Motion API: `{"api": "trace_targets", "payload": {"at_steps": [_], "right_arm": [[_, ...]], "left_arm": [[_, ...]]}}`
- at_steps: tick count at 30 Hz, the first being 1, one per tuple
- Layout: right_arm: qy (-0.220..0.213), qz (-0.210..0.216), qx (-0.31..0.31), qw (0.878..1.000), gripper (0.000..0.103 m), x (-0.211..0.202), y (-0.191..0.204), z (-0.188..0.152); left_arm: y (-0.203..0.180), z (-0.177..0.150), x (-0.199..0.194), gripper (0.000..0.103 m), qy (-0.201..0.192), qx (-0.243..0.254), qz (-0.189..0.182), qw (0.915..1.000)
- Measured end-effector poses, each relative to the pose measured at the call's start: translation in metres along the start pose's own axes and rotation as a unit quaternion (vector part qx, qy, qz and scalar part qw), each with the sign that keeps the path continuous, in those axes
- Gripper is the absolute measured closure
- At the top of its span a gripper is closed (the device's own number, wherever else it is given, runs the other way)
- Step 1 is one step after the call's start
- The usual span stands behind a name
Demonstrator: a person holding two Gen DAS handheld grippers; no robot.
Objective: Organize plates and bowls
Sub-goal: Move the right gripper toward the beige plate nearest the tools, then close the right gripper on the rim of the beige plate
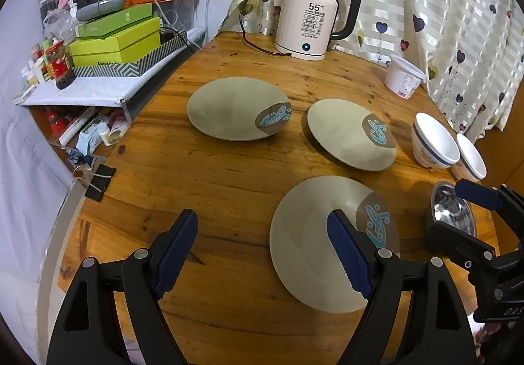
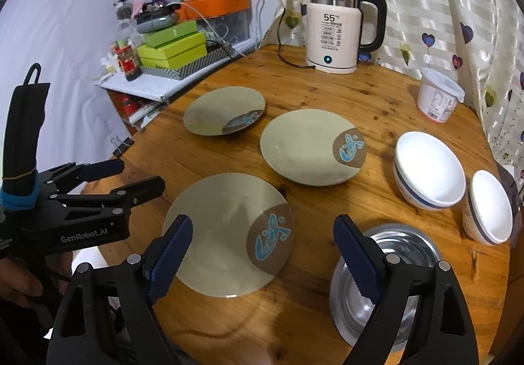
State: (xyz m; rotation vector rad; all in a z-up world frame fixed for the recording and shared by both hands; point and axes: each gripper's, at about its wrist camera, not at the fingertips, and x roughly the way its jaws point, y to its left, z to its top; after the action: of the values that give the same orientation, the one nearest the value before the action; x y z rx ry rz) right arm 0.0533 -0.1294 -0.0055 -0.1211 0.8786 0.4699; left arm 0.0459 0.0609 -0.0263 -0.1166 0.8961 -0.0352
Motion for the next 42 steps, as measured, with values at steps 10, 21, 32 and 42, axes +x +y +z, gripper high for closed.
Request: {"api": "trace_targets", "payload": {"at_steps": [10, 21, 32, 42], "right_arm": [[0.01, 0.015, 0.002, 1.0, 0.024, 0.022, 0.004, 0.027], [0.029, 0.026, 0.003, 0.999, 0.033, 0.054, 0.011, 0.058], [0.045, 0.044, 0.015, 0.998, 0.041, 0.087, 0.01, 0.097], [0.069, 0.06, 0.04, 0.995, 0.051, 0.13, -0.001, 0.13]], "left_arm": [[0.024, 0.017, 0.012, 0.021, -0.005, -0.02, 0.005, 0.9998], [0.044, 0.036, 0.032, 0.024, -0.003, -0.029, 0.013, 0.9995], [0.063, 0.063, 0.05, 0.034, -0.011, -0.039, 0.015, 0.999], [0.079, 0.082, 0.074, 0.039, -0.007, -0.06, -0.01, 0.9981]]}}
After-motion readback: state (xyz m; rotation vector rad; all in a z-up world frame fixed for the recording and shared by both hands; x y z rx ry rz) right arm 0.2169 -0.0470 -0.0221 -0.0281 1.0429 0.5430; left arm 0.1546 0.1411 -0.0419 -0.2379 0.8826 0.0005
